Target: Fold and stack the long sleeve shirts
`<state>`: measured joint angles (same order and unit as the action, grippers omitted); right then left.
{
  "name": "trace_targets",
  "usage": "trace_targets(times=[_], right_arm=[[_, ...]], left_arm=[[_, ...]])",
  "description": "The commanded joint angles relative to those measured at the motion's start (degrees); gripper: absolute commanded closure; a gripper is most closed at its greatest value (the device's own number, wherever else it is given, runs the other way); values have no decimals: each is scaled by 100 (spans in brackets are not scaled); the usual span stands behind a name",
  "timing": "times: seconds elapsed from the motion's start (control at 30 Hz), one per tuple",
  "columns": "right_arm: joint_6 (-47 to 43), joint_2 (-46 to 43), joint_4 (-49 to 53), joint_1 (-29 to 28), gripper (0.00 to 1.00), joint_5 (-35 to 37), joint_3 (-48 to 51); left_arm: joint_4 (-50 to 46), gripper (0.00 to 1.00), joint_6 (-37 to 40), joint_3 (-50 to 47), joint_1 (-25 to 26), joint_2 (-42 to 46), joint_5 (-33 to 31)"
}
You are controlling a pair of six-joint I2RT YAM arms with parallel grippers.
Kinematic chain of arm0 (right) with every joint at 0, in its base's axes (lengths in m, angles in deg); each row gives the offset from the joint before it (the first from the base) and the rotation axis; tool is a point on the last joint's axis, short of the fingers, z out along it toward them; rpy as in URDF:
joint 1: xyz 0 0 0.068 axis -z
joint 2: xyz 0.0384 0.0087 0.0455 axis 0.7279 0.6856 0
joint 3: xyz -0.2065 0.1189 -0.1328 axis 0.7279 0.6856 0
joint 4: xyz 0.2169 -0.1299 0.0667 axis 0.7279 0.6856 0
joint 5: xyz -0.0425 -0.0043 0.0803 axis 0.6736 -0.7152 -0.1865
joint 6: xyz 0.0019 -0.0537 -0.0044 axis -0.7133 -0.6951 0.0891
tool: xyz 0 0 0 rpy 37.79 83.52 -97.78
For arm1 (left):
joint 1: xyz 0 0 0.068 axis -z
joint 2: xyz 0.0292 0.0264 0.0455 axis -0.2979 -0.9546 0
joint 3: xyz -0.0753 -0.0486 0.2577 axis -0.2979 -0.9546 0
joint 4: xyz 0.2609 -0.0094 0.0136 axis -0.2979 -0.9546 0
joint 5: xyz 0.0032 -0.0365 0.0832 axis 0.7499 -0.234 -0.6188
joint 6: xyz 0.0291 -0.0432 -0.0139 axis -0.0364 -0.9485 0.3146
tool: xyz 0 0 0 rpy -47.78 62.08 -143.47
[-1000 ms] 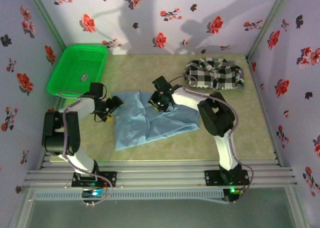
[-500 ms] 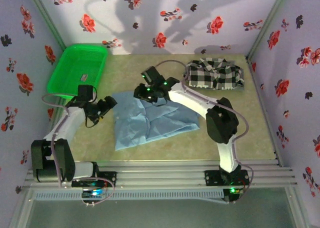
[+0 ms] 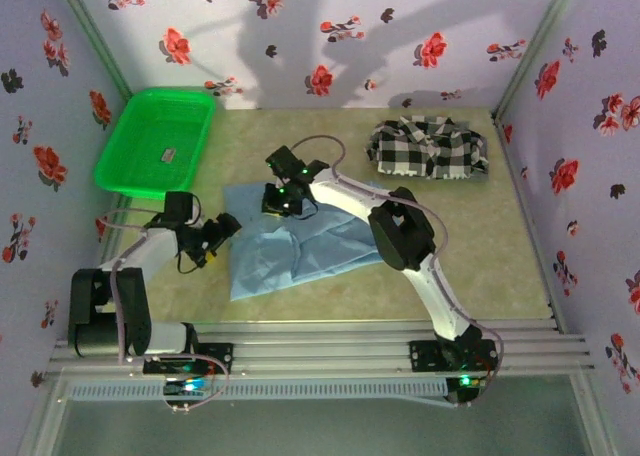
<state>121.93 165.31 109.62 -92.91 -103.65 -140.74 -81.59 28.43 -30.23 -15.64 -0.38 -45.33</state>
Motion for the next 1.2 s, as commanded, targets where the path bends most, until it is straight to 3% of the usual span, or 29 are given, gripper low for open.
trace_targets(times=[0.0, 0.33, 0.63, 0.83, 1.03, 1.17], right_arm=[[-194, 76, 393, 125, 83, 181, -197], [-300, 64, 314, 425, 83, 492, 348], [-314, 61, 218, 436, 84, 413, 549], [-308, 24, 164, 442, 84, 357, 620], [-280, -54, 83, 462, 85, 337, 749], [-223, -63, 5, 469, 85, 288, 797]], left_arm=[[304, 4, -3, -222, -7, 133, 136], [1205, 1, -502, -699, 310, 98, 293], [2016, 15, -802, -572, 798, -225, 565], [2378, 17, -892, -548, 998, -318, 795], [1352, 18, -350, 115, 1236, -479, 889], [831, 24, -22, 509, 1400, -875, 789]])
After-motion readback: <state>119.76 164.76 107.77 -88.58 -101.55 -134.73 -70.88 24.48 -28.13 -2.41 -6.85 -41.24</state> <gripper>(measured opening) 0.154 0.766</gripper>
